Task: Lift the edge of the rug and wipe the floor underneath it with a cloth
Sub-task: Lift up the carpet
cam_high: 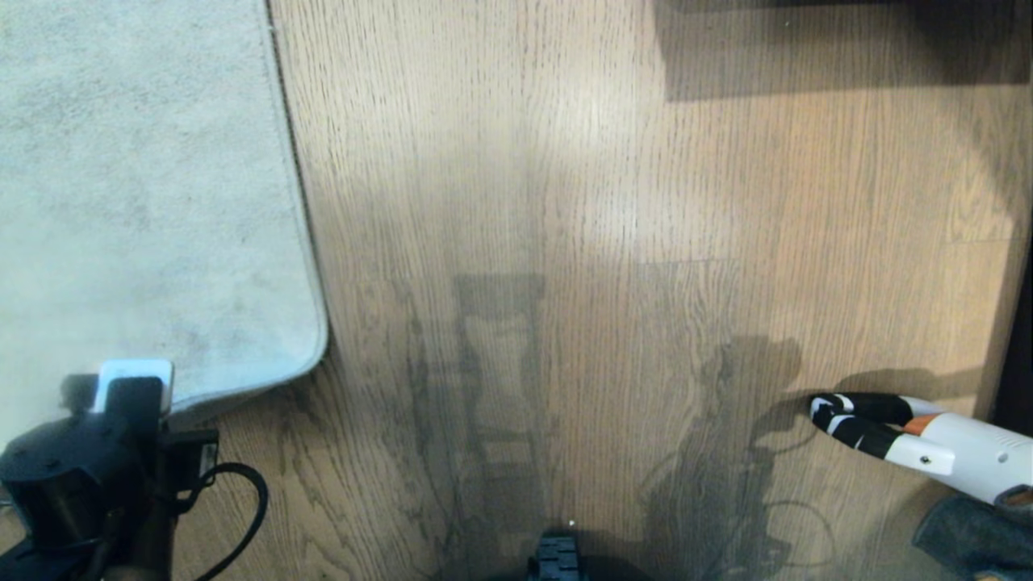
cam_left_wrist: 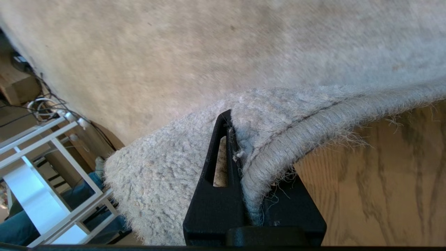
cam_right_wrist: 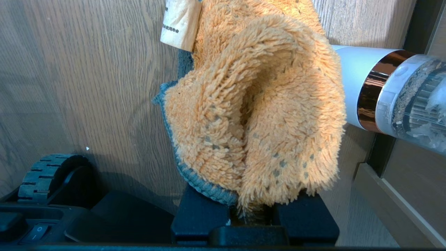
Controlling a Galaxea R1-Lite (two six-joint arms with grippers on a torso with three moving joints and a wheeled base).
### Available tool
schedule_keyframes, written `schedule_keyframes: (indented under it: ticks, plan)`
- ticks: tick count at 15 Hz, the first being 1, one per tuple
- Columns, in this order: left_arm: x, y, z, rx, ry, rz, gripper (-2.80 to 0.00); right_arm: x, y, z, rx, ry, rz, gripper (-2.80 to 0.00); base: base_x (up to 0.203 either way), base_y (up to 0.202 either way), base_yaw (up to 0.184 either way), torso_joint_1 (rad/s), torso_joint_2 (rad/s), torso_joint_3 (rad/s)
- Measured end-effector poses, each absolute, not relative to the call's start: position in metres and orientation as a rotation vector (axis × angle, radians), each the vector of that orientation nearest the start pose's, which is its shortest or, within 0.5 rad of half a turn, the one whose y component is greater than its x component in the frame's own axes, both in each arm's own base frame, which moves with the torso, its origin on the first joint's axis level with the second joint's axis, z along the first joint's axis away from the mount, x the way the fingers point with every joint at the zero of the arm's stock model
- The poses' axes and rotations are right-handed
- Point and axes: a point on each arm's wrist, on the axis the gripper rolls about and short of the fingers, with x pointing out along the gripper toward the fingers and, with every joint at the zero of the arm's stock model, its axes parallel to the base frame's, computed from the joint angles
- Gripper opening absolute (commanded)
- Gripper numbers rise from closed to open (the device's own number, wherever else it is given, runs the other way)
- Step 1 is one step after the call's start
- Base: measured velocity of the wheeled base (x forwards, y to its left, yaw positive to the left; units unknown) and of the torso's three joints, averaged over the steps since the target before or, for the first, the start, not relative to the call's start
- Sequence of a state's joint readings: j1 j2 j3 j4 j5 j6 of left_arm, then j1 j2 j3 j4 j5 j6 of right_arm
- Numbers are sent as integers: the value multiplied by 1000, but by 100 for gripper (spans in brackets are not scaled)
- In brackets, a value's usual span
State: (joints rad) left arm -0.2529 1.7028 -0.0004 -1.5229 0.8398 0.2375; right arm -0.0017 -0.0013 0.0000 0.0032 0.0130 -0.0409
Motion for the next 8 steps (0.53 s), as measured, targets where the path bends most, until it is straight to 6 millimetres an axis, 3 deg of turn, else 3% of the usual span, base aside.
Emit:
schedule_keyframes:
  ticks: [8]
  plan:
    - [168, -21, 124, 265, 104, 616, -280, -23, 0, 75, -40, 2, 12, -280, 0, 0, 0, 0, 0, 0]
